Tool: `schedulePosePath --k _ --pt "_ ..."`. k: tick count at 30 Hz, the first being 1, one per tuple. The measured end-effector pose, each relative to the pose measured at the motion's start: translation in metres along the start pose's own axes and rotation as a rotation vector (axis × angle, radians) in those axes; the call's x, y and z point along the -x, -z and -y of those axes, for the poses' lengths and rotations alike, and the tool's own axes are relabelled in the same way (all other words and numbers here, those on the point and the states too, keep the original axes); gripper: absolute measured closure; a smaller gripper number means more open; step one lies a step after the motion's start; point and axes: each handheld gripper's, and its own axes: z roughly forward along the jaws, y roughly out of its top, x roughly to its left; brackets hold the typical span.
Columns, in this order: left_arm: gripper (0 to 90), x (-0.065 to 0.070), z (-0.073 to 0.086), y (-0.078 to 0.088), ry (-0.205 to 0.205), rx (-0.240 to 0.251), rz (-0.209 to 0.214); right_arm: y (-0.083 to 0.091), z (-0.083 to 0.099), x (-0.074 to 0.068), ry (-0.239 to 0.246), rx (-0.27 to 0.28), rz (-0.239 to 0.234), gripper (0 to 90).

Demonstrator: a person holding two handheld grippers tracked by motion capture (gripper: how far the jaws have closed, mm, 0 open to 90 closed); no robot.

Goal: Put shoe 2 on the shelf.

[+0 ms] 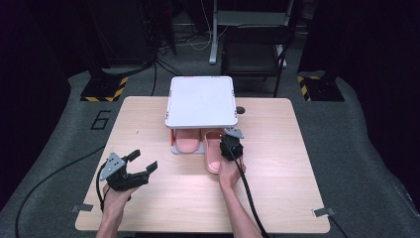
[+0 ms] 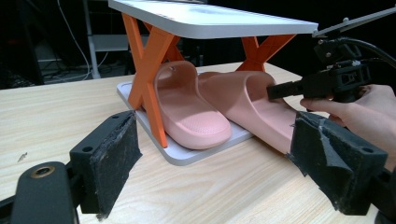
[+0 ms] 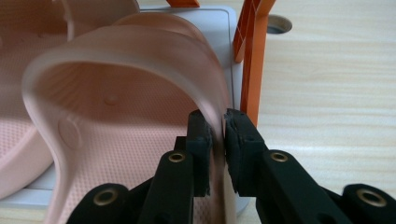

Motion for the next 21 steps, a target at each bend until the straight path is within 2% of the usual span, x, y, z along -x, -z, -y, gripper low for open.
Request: schedulePosePath --k 1,2,3,6,7,9,10,14,15,17,18,20,21 --pt "15.4 0.000 -0.001 -0.002 -0.004 -0.002 0.005 0.002 0.000 0.001 0.020 0.007 -0.009 73.4" --pt "15.4 0.000 -0.002 -0.003 -0.008 -0.005 0.006 0.005 -0.002 0.001 0.018 0.023 -0.021 69.1" --pt "15.4 0.001 -0.003 -0.005 -0.009 -0.002 0.011 0.008 -0.004 0.001 0.006 0.038 -0.041 67.5" --pt "15.9 0.002 -0.009 -0.010 -0.014 0.007 0.018 0.015 -0.007 0.001 0.034 0.071 -0.079 64.1" --pt "17.1 0.003 -0.019 -0.019 -0.022 0.041 0.019 0.017 -0.007 0.002 0.049 0.071 -0.087 63.1" --pt "19.7 0.002 -0.031 -0.030 -0.027 0.047 0.018 0.021 -0.004 0.002 0.045 0.075 -0.102 60.4" --pt "21.2 0.001 -0.038 -0.037 -0.031 0.054 0.023 0.024 -0.003 0.004 0.059 0.069 -0.116 58.4" --pt "29.1 -0.001 -0.061 -0.071 -0.066 0.051 0.018 0.037 0.010 0.012 0.104 0.056 -0.210 50.1" --pt "30.8 -0.002 -0.064 -0.077 -0.068 0.051 0.019 0.039 0.014 0.015 0.114 0.060 -0.247 48.6" --pt "35.5 -0.002 -0.070 -0.092 -0.067 0.047 0.020 0.047 0.020 0.018 0.145 0.069 -0.257 44.5" --pt "36.2 -0.003 -0.073 -0.099 -0.073 0.030 0.021 0.052 0.023 0.021 0.161 0.081 -0.270 41.8" --pt "36.4 -0.002 -0.075 -0.111 -0.072 0.011 0.021 0.059 0.028 0.027 0.179 0.091 -0.293 32.7" --pt "36.3 -0.002 -0.075 -0.111 -0.072 0.011 0.021 0.061 0.031 0.029 0.177 0.089 -0.306 31.6"
